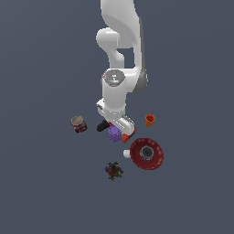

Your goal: Pick up a designated object from a clutter of objects.

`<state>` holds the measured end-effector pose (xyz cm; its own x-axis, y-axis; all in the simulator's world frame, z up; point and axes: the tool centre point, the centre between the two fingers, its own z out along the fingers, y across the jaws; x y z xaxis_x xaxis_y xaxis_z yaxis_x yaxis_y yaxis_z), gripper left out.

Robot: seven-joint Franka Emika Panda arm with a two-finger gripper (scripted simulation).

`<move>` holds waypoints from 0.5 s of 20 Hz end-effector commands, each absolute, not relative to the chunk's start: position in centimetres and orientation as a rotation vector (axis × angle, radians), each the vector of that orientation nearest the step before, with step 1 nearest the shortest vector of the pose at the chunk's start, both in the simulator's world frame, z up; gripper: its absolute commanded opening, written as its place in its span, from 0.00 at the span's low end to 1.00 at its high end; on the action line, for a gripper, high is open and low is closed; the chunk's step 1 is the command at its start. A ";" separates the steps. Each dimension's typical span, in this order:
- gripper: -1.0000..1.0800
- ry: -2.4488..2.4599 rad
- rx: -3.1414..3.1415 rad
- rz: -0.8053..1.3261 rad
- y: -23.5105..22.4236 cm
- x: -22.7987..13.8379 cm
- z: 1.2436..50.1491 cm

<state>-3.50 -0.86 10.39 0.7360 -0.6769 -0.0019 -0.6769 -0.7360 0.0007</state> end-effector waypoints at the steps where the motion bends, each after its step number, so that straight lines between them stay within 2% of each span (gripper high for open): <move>1: 0.96 -1.169 2.916 0.000 -0.9 -3.7 10.0; 10: 0.96 -1.173 2.914 -0.001 -0.9 -3.8 9.1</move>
<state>-3.73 -0.93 9.47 0.7216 -0.6923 -0.0002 -0.6923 -0.7216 0.0000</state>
